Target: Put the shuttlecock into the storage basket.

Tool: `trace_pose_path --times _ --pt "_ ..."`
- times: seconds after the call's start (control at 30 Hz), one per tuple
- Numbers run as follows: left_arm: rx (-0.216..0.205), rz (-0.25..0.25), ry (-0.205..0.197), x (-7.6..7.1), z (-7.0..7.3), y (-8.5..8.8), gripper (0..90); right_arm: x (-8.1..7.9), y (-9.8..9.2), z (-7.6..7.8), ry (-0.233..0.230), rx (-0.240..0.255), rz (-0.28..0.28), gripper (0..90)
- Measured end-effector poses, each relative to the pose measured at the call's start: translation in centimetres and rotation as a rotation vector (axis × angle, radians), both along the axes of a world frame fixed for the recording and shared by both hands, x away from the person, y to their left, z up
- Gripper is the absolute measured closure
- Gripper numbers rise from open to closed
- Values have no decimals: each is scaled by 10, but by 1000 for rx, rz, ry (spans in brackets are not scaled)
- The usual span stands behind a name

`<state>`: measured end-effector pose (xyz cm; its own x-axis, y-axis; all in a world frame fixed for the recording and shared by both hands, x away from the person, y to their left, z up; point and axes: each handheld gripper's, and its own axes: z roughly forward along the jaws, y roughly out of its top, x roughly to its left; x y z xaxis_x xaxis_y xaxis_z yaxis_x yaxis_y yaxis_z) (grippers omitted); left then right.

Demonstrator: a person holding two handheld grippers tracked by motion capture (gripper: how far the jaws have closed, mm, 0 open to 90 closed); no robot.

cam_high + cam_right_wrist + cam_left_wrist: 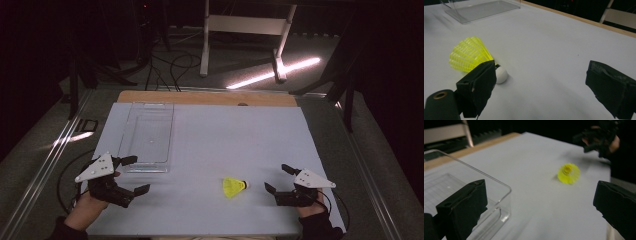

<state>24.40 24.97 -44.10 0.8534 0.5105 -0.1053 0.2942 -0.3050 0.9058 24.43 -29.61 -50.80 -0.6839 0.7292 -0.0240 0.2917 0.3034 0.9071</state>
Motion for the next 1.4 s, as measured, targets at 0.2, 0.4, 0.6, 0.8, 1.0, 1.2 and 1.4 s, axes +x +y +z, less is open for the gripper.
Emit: trace_pose_path --times 0.2,0.4,0.6,0.8,1.0,1.2,1.4 --pt "134 -59 60 6 5 -7 1 0 1 -1 5 -7 4 99" --pt "244 -90 117 11 7 -15 0 0 2 -1 8 -9 9 100" --pt "305 -89 146 14 7 -18 0 1 3 -2 17 -13 20 100" --pt "377 -76 176 17 6 -22 1 1 4 -2 23 -12 24 101" --pt "456 -85 212 19 5 -28 1 1 4 -2 27 -14 26 101" --pt "501 -72 259 21 5 -32 1 1 4 -3 26 -18 30 100" --pt "547 -64 290 24 5 -36 1 1 5 -3 30 -17 28 101"
